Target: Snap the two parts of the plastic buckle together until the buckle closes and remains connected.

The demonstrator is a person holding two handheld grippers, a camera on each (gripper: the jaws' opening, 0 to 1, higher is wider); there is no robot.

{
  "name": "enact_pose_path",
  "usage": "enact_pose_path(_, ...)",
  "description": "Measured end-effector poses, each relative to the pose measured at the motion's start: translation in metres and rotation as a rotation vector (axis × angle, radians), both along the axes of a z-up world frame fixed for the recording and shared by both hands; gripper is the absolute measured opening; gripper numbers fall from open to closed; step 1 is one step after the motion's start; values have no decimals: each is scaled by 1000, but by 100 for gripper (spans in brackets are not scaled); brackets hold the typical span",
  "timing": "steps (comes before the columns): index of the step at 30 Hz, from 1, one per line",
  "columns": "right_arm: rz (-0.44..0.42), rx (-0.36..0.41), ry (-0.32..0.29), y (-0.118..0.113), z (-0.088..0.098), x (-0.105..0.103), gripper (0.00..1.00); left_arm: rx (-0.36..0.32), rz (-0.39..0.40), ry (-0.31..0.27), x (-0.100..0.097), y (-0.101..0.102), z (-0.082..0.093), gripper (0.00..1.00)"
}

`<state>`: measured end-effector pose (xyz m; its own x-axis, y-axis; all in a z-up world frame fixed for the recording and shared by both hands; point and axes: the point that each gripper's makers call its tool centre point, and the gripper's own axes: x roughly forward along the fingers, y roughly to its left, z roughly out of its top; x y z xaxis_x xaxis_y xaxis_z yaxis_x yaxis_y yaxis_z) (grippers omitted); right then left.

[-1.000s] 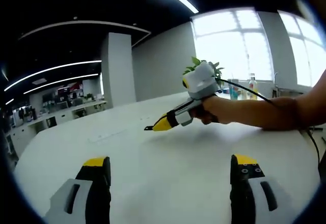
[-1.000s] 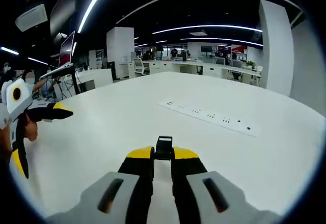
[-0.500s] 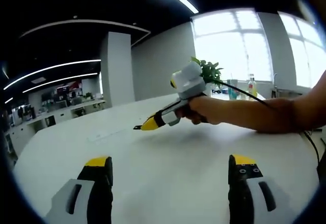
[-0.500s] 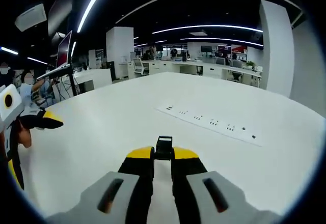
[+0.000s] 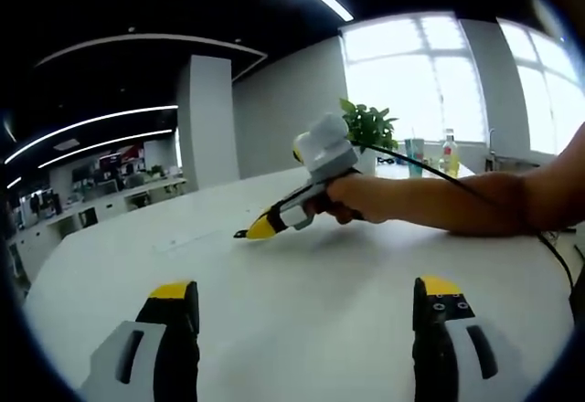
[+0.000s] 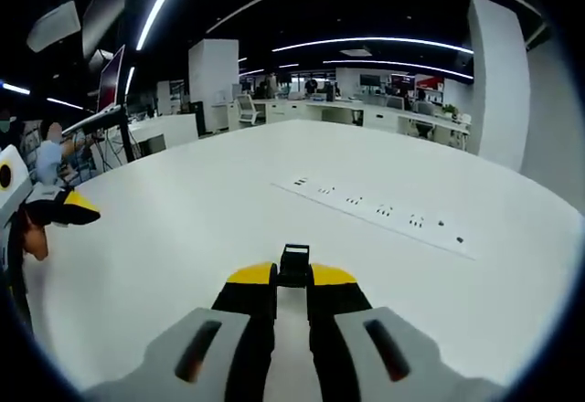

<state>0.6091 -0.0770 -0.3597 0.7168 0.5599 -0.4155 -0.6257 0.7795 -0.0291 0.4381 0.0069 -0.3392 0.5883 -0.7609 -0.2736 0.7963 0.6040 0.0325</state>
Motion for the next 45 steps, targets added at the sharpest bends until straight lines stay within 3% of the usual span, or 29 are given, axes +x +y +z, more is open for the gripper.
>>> enact_pose_path(11, -5, 25, -2, 9, 3, 24, 10, 6, 2, 2, 0, 2, 0, 99)
enact_pose_path(15, 6, 1, 11, 13, -5, 16, 10, 1, 0, 0, -1, 0, 1, 99)
enact_pose_path(45, 74, -52, 21, 19, -14, 13, 11, 5, -17, -10, -5, -2, 3, 99)
